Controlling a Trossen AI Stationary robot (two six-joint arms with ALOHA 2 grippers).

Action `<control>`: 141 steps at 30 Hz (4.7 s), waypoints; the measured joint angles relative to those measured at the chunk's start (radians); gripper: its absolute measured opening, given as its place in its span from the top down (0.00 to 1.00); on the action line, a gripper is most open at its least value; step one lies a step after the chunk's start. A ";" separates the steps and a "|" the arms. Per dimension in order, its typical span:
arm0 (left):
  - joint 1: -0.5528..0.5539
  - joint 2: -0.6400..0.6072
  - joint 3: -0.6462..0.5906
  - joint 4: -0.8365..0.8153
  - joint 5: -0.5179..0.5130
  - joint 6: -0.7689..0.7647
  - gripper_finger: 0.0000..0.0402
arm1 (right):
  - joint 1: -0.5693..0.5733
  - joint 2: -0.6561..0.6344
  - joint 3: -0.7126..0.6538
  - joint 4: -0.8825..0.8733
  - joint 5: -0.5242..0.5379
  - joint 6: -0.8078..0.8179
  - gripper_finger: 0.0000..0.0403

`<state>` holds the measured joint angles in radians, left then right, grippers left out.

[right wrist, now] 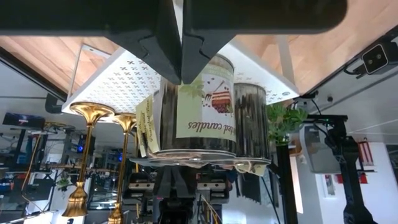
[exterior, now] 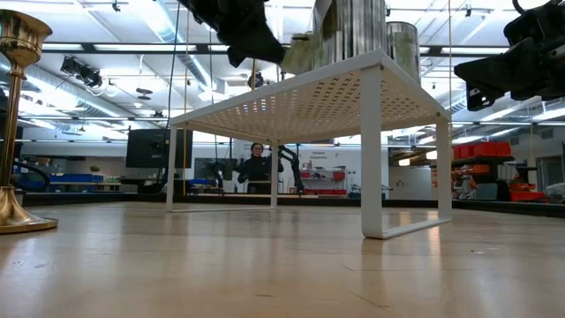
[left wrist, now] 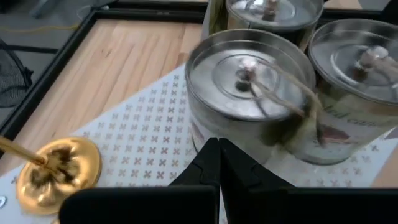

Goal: Pick & Place candle stick holders
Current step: Put the gold candle holder on the shelf align with the other gold metal candle holder

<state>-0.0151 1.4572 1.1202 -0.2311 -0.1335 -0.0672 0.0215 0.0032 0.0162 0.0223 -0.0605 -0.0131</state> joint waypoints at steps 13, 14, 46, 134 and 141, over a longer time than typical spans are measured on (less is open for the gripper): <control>0.000 0.011 0.000 -0.016 0.007 -0.008 1.00 | 0.000 0.003 0.000 0.001 0.000 0.000 0.96; 0.000 0.008 0.000 -0.027 0.007 -0.008 1.00 | 0.000 0.003 0.000 0.000 0.000 0.000 0.96; -0.069 -0.158 0.014 -0.368 0.192 0.095 1.00 | 0.000 0.003 0.000 0.000 0.000 0.000 0.96; -0.133 -0.403 -0.347 -0.589 0.447 0.564 0.99 | 0.000 0.006 0.000 0.000 0.000 0.000 0.96; -0.133 -0.398 -0.381 -0.563 0.486 0.550 0.99 | 0.000 0.006 0.000 0.000 0.000 0.000 0.96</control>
<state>-0.1482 1.0593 0.7389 -0.7946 0.3524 0.4828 0.0216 0.0093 0.0158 0.0227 -0.0608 -0.0129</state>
